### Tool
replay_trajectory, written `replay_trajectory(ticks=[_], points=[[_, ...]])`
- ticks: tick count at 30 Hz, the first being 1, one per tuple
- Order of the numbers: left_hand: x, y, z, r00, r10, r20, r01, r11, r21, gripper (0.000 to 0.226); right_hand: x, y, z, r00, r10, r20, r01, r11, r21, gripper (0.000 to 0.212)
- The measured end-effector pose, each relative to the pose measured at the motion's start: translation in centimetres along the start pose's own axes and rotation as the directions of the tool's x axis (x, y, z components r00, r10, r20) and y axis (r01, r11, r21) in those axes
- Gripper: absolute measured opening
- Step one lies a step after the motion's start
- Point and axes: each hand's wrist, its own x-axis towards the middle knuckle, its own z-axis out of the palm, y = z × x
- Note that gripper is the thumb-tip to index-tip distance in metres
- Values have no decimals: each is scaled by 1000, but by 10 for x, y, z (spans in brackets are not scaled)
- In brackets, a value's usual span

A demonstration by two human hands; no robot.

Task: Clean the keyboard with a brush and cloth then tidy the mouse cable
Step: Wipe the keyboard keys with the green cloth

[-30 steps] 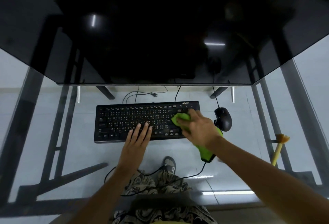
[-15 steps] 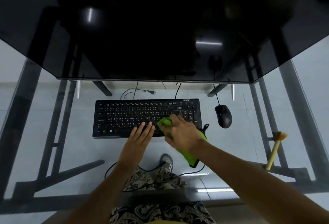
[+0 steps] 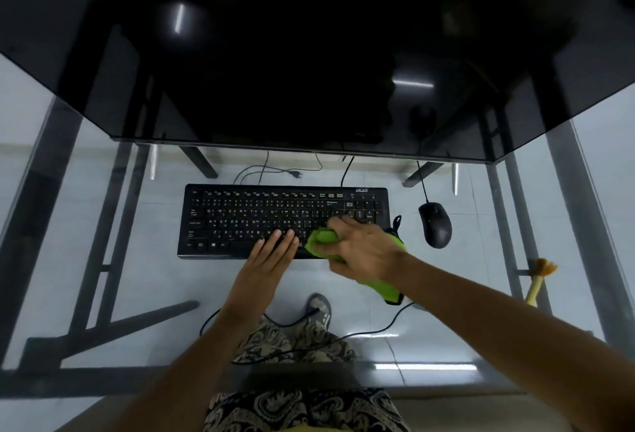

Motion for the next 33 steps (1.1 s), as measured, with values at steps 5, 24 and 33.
replay_trajectory(ticks=[5, 24, 33], points=[[2, 2, -1, 1000, 9, 14, -9, 999, -42, 98, -12, 22, 0, 1000, 8, 15, -8, 1000, -2, 41], [0, -2, 8, 999, -29, -33, 27, 997, -72, 90, 31, -43, 24, 937, 261, -234, -223, 959, 178, 45], [2, 1, -5, 999, -27, -24, 23, 986, -165, 66, -4, 34, 32, 679, 680, -278, -603, 732, 316, 50]])
